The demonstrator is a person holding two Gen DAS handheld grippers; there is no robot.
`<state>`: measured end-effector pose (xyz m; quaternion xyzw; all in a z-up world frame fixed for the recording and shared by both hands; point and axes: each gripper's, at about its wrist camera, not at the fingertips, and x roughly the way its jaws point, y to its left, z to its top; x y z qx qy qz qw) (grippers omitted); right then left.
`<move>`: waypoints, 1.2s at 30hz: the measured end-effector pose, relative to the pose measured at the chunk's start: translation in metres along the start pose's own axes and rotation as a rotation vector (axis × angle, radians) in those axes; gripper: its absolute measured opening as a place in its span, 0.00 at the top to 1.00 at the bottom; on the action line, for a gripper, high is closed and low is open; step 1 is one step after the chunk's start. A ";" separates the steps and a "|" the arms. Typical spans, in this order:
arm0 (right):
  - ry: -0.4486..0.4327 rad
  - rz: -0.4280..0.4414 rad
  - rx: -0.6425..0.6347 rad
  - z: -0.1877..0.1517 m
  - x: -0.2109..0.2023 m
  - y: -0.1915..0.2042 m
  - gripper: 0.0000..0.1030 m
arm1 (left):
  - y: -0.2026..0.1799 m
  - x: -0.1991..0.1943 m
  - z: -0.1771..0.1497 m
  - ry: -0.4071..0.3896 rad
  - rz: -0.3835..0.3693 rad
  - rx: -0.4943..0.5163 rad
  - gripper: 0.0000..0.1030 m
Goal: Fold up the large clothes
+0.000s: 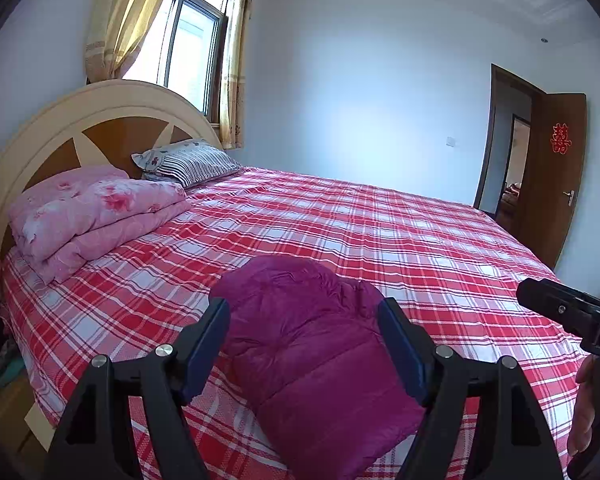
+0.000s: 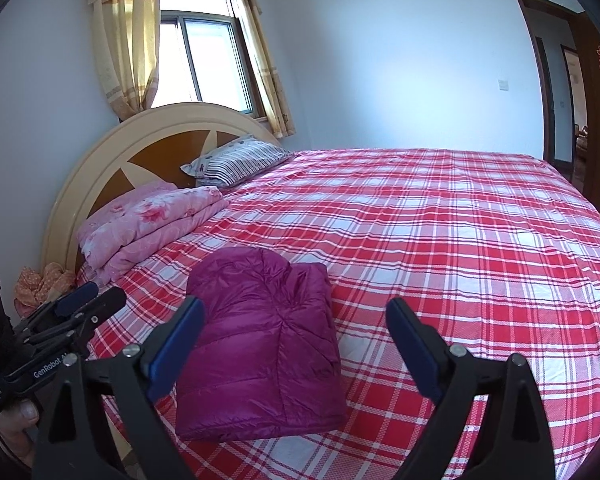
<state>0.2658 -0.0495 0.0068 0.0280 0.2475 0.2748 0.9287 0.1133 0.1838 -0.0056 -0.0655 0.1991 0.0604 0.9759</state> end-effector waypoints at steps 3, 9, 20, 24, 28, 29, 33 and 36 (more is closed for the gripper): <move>-0.006 0.002 -0.003 -0.001 -0.001 0.001 0.07 | 0.000 0.002 0.000 0.015 0.004 -0.003 0.26; -0.017 0.001 0.000 -0.003 -0.003 0.002 0.07 | 0.001 0.006 -0.002 0.041 0.012 -0.003 0.26; -0.026 0.001 0.009 -0.006 -0.006 -0.002 0.06 | -0.005 0.002 0.000 0.033 0.017 0.013 0.23; -0.035 0.005 0.007 -0.005 -0.010 -0.001 0.06 | -0.004 -0.001 0.002 0.016 0.040 0.015 0.13; -0.036 0.009 0.000 -0.006 -0.010 0.001 0.06 | -0.001 -0.001 0.004 0.010 0.055 0.015 0.13; -0.036 0.009 -0.002 -0.006 -0.010 0.002 0.06 | 0.000 -0.001 0.004 0.010 0.058 0.014 0.13; -0.031 0.012 -0.003 -0.007 -0.009 0.004 0.06 | 0.003 0.001 0.004 0.010 0.073 0.009 0.12; -0.027 0.013 -0.004 -0.008 -0.008 0.004 0.06 | 0.005 0.001 0.002 0.009 0.077 0.009 0.12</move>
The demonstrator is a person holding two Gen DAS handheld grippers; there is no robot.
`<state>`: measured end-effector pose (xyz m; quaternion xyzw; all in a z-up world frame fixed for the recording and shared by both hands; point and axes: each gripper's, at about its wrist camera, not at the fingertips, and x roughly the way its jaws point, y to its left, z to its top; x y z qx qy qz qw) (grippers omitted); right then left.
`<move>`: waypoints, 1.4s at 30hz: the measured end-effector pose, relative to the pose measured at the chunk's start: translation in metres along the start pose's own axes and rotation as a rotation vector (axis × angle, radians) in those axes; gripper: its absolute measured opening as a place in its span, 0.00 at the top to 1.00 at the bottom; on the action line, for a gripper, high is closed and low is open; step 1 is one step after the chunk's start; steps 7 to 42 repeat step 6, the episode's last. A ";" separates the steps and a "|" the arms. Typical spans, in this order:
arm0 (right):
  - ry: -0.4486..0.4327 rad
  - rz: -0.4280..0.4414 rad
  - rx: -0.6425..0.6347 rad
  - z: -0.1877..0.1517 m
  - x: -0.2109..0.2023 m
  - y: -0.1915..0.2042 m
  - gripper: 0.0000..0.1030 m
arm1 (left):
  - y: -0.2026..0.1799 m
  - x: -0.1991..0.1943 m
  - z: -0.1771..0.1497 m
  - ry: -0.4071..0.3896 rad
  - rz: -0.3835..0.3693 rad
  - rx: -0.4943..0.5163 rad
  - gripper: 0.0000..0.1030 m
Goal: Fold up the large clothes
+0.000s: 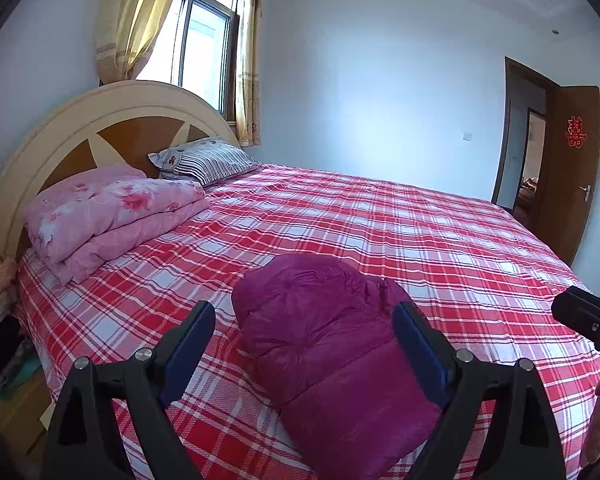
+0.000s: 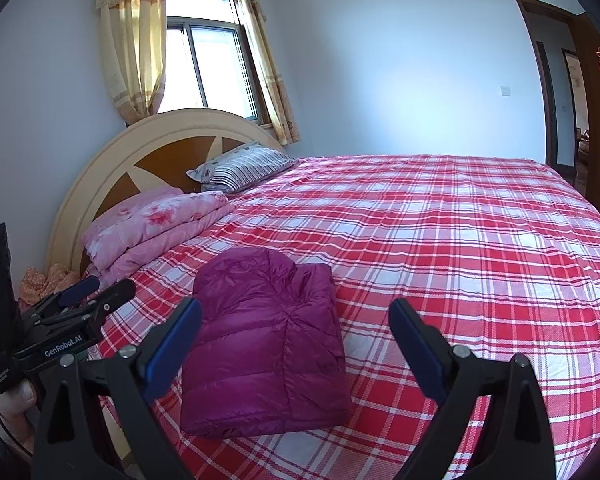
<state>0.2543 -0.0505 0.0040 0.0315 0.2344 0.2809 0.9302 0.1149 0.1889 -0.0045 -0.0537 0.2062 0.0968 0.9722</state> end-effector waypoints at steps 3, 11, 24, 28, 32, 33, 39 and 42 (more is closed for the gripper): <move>0.003 0.000 0.000 -0.001 0.001 0.001 0.06 | 0.000 0.001 -0.002 0.002 0.006 0.007 0.12; 0.006 -0.001 0.000 -0.002 0.001 0.001 0.06 | -0.001 0.002 -0.002 -0.003 -0.004 0.009 0.12; 0.006 -0.001 0.000 -0.002 0.001 0.001 0.06 | -0.001 0.002 -0.002 -0.003 -0.004 0.009 0.12; 0.006 -0.001 0.000 -0.002 0.001 0.001 0.06 | -0.001 0.002 -0.002 -0.003 -0.004 0.009 0.12; 0.006 -0.001 0.000 -0.002 0.001 0.001 0.06 | -0.001 0.002 -0.002 -0.003 -0.004 0.009 0.12; 0.006 -0.001 0.000 -0.002 0.001 0.001 0.06 | -0.001 0.002 -0.002 -0.003 -0.004 0.009 0.12; 0.006 -0.001 0.000 -0.002 0.001 0.001 0.06 | -0.001 0.002 -0.002 -0.003 -0.004 0.009 0.12; 0.006 -0.001 0.000 -0.002 0.001 0.001 0.06 | -0.001 0.002 -0.002 -0.003 -0.004 0.009 0.12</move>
